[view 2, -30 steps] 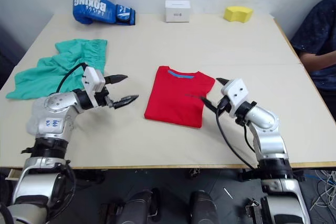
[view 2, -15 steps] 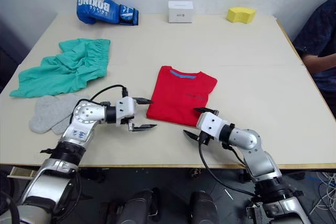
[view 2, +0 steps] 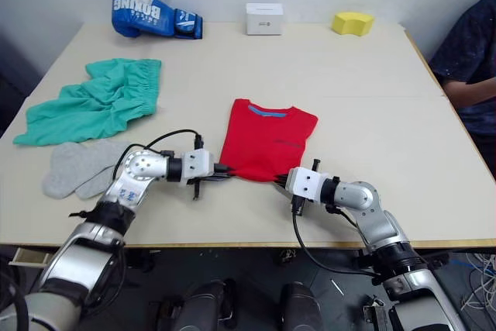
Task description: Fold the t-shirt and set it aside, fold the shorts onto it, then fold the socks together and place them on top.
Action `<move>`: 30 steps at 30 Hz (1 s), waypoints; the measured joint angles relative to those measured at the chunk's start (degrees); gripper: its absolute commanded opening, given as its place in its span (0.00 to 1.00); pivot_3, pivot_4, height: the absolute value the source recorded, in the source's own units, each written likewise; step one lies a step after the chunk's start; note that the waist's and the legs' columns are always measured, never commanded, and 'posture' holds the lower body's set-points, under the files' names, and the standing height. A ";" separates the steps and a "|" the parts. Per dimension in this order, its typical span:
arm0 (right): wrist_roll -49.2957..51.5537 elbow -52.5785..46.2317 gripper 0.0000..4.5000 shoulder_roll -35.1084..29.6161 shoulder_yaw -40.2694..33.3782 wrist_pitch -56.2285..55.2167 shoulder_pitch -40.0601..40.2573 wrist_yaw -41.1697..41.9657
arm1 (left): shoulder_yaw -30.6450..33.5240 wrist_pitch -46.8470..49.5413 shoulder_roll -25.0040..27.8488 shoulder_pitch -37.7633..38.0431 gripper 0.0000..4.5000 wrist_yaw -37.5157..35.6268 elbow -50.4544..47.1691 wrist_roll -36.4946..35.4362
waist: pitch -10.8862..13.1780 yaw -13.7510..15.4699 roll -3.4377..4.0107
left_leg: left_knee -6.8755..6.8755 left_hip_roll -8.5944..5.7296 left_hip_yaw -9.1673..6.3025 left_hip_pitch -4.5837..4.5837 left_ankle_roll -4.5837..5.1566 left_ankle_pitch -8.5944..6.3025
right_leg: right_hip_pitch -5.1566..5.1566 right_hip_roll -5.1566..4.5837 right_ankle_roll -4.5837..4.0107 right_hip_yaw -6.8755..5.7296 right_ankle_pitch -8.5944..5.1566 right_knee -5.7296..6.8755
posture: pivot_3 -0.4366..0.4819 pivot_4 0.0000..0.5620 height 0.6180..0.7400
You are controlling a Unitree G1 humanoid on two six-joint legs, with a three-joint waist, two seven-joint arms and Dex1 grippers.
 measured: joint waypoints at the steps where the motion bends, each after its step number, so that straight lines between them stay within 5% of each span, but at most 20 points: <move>1: 0.60 -0.93 0.00 -0.39 0.03 -0.47 0.67 0.94 | 0.40 1.43 1.22 2.95 0.00 -0.44 -4.23 -1.01 | 0.00 -0.29 0.00 | -0.04 0.02 0.00 -0.01 -0.01 -0.02 | 0.00 0.00 -0.01 0.00 0.00 0.04 | 0.48 0.27 1.00; 8: 5.28 -11.89 0.00 -5.16 0.13 -0.10 6.96 7.28 | 2.79 11.11 8.47 21.28 0.00 0.46 -30.04 -4.99 | 0.01 -0.94 0.01 | 0.01 0.02 0.04 0.01 0.15 -0.31 | 0.04 -0.08 -0.01 0.08 -0.01 -0.19 | 0.48 0.27 1.00; 18: 5.29 -20.68 0.00 -6.41 0.63 0.72 16.15 6.80 | 5.70 17.25 13.28 36.80 0.00 5.34 -46.72 -6.04 | 0.01 -0.10 0.01 | 0.01 0.06 0.04 0.01 0.38 -0.65 | 0.02 -0.45 -0.06 0.51 -0.04 -0.27 | 0.48 0.27 1.00; 20: 6.04 -21.03 0.00 -6.41 0.62 1.90 16.92 6.63 | 6.48 19.58 13.20 38.51 0.11 6.92 -49.05 -6.60 | 0.01 0.22 0.01 | 0.01 0.10 0.04 0.02 0.35 -0.66 | 0.01 -0.44 -0.08 0.52 -0.05 -0.28 | 0.48 0.27 1.00; 26: 11.58 -24.69 0.40 -8.97 -2.03 8.38 20.62 7.99 | 10.03 23.38 13.21 40.53 0.50 9.59 -50.10 -7.12 | 0.01 0.81 0.01 | 0.02 0.09 0.04 0.00 0.41 -0.72 | 0.03 -0.47 -0.09 0.51 -0.06 -0.36 | 0.48 0.27 1.00; 28: 14.09 -27.88 0.56 -10.52 -2.81 10.53 22.30 9.11 | 11.70 23.89 13.35 41.48 0.50 8.91 -50.87 -9.35 | 0.01 0.70 0.01 | 0.01 0.11 0.04 -0.01 0.41 -0.74 | 0.04 -0.47 -0.09 0.52 -0.06 -0.43 | 0.48 0.27 1.00; 30: 18.95 -31.79 0.54 -12.31 -4.03 14.62 23.63 10.62 | 13.63 24.63 15.27 42.62 0.46 6.12 -52.17 -13.34 | 0.01 0.61 0.02 | -0.02 0.14 0.02 -0.03 0.40 -0.74 | 0.05 -0.45 -0.09 0.50 -0.06 -0.45 | 0.48 0.27 1.00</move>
